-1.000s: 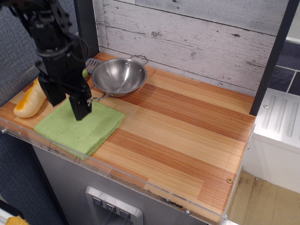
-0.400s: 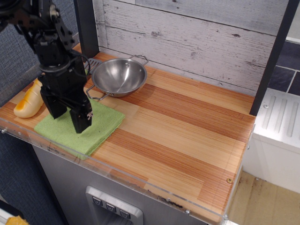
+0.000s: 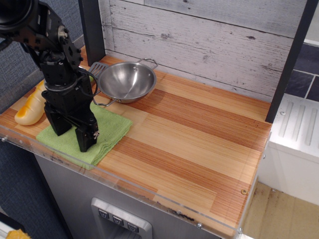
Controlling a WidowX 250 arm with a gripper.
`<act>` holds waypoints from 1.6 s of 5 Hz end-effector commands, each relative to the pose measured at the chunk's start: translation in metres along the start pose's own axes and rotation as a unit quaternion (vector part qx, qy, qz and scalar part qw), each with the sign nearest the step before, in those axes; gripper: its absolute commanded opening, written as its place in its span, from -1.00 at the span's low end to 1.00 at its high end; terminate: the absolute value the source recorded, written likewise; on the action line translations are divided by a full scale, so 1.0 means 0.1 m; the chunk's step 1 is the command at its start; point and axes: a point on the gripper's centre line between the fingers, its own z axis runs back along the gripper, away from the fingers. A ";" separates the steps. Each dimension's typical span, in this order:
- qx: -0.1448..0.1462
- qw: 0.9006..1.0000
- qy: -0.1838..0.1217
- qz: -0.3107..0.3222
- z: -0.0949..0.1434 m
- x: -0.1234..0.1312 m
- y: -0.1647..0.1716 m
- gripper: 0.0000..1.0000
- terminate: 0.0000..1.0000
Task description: Move the cloth to the center of the table's close edge.
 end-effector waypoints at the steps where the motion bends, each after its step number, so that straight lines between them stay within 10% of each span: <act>1: -0.025 0.999 0.021 0.009 0.01 0.01 -0.11 1.00 -1.00; 3: -0.088 0.996 0.007 -0.033 0.37 -0.12 -0.82 1.00 -1.00; 7: -0.095 0.992 -0.020 -0.079 0.44 0.21 -1.75 1.00 -1.00; 8: -0.085 0.991 -0.066 -0.079 0.92 0.31 -1.72 1.00 -1.00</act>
